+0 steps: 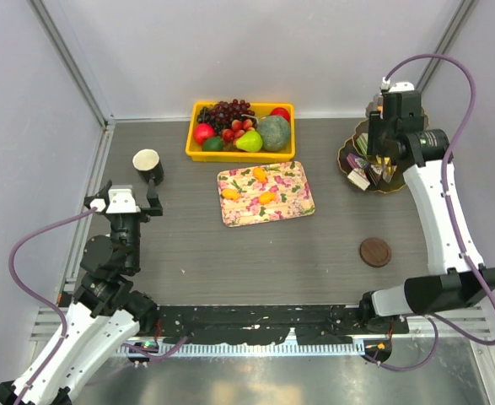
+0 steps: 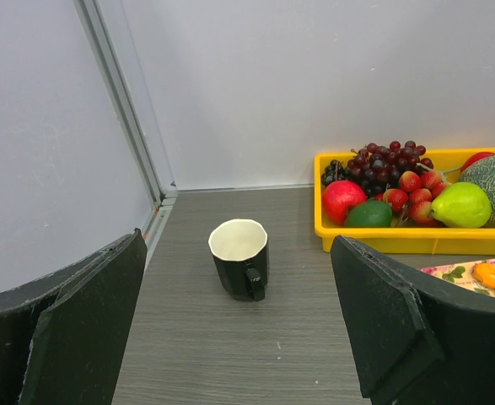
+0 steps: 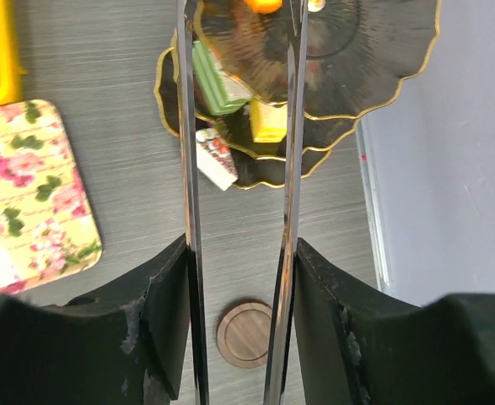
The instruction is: Serve the afternoon tea
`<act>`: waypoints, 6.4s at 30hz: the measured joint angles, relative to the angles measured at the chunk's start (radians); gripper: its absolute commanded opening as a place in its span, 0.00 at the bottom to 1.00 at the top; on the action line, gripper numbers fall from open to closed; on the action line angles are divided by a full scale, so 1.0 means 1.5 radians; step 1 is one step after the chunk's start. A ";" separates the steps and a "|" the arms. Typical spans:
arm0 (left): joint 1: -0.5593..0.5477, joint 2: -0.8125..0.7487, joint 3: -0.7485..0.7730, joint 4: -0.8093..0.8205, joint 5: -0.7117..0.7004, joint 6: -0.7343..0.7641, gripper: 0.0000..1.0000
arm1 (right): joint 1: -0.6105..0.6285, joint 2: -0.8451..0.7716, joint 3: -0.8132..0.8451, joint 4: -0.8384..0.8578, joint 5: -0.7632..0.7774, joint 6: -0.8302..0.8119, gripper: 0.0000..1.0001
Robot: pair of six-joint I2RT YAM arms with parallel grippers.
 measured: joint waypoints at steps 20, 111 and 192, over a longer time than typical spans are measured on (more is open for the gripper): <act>0.000 0.000 0.000 -0.001 0.000 0.000 0.99 | 0.339 -0.034 -0.252 0.072 -0.088 0.034 0.52; 0.000 -0.005 0.000 -0.005 0.006 -0.003 0.99 | 0.468 0.215 -0.188 0.016 -0.022 -0.070 0.35; 0.000 -0.009 0.000 -0.005 0.005 -0.001 0.99 | -0.221 -0.109 -0.106 0.065 -0.226 0.052 0.45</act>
